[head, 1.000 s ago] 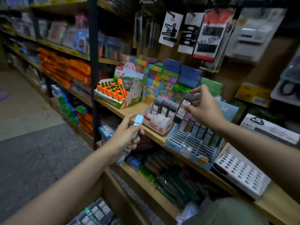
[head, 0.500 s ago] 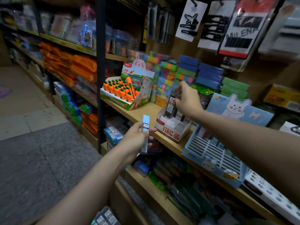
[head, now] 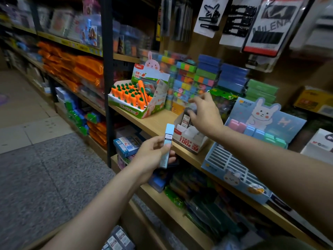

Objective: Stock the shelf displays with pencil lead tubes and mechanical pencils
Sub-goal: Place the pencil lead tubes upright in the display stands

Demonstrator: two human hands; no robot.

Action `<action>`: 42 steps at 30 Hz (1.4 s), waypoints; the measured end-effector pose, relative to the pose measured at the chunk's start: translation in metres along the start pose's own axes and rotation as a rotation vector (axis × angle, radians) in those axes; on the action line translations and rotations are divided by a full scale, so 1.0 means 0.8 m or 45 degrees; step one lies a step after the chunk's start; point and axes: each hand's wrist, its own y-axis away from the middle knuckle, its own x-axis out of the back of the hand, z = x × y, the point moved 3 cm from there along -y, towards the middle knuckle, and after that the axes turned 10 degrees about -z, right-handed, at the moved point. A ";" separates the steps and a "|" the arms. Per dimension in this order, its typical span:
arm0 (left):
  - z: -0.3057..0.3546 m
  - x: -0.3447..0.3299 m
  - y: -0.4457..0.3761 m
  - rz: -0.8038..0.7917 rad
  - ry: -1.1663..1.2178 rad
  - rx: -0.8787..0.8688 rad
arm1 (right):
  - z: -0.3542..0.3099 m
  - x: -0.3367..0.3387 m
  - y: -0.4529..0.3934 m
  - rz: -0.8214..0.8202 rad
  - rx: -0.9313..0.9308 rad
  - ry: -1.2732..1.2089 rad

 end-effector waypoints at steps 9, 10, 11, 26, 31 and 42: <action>-0.019 -0.075 0.017 -0.294 -0.218 -0.068 | 0.010 0.039 0.137 -0.293 -0.001 -0.535; -0.021 -0.086 0.020 -0.307 -0.288 -0.094 | 0.018 0.050 0.142 -0.291 -0.016 -0.534; -0.021 -0.096 0.023 -0.302 -0.393 -0.134 | 0.029 0.063 0.146 -0.277 -0.038 -0.524; -0.079 -0.114 0.027 -0.377 -1.301 -0.356 | 0.122 0.148 0.142 -0.006 -0.052 0.050; -0.078 -0.106 0.026 -0.366 -1.325 -0.365 | 0.127 0.119 0.131 -0.090 0.024 0.144; -0.067 -0.109 0.025 -0.294 -1.253 -0.381 | 0.118 0.101 0.131 -0.118 0.009 0.226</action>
